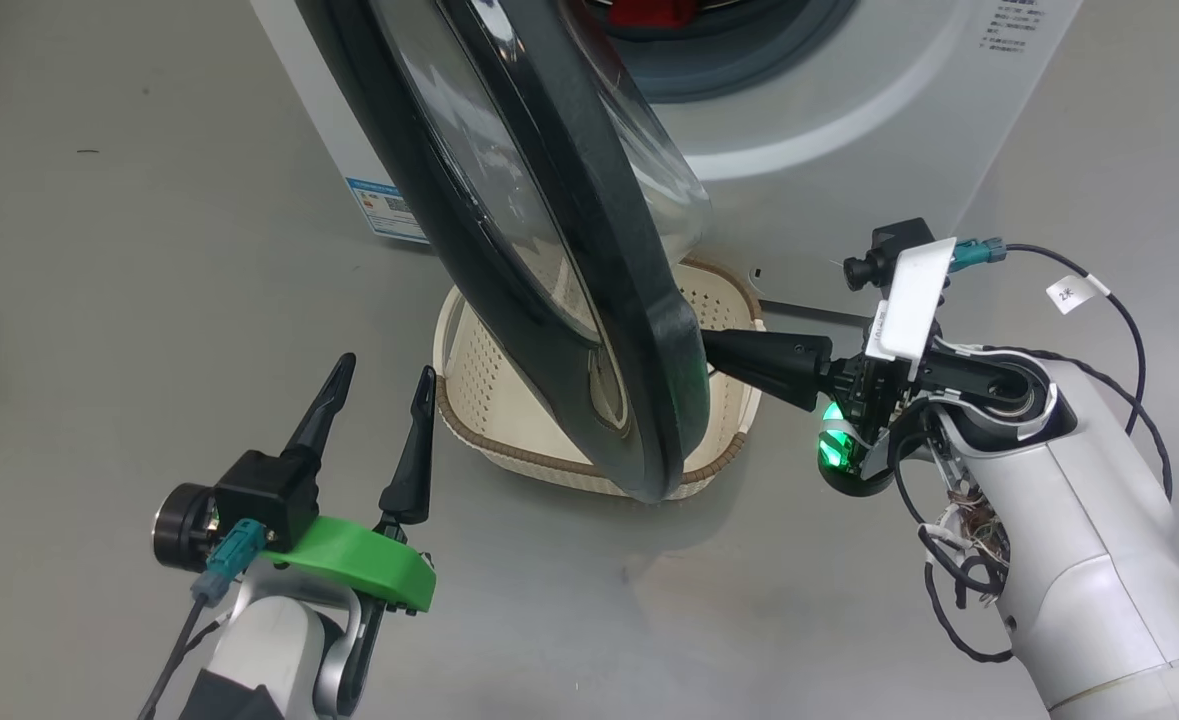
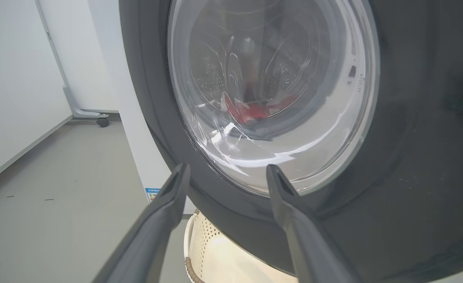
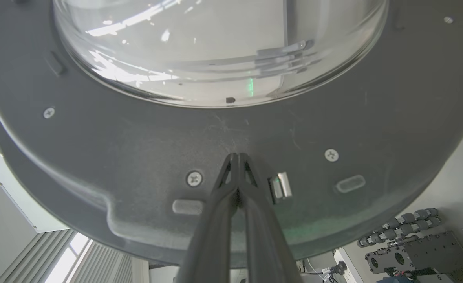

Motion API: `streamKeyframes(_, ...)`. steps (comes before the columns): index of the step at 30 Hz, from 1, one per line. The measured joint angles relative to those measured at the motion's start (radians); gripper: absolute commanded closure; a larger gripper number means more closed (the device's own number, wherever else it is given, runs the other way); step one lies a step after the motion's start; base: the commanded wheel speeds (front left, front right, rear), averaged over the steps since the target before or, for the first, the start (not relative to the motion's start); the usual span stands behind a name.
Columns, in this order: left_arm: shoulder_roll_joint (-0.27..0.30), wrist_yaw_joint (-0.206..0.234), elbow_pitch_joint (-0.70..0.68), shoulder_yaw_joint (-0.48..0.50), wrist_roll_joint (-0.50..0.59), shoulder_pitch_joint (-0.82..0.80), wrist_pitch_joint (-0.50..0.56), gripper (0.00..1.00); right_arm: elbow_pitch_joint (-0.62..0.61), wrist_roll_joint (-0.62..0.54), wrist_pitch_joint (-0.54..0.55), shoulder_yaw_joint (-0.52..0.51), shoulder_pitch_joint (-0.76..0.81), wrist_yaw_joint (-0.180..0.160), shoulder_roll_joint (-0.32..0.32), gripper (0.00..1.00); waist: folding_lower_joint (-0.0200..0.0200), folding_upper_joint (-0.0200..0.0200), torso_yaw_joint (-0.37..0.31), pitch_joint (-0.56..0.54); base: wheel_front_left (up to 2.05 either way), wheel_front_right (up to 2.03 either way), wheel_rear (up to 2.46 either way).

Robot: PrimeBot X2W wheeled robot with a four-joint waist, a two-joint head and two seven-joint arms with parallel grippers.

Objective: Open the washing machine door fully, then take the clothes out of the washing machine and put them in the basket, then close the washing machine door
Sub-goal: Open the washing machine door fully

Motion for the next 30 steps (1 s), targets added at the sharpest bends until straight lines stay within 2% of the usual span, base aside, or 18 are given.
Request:
streamKeyframes(11, 0.000, 0.008, 0.001, -0.014, -0.010, 0.017, 0.000, 0.00, -0.039, 0.047, -0.004, 0.080, 0.054, 0.000, 0.000, 1.00, 0.0000, 0.0000, 0.063, -0.030, 0.00, 0.00, 0.00)
streamKeyframes(30, 0.002, 0.019, 0.008, -0.033, -0.024, 0.055, 0.000, 0.00, -0.084, 0.081, -0.072, 0.192, 0.105, 0.000, 0.000, 1.00, 0.0000, 0.0000, 0.179, -0.079, 0.00, 0.00, 0.00)
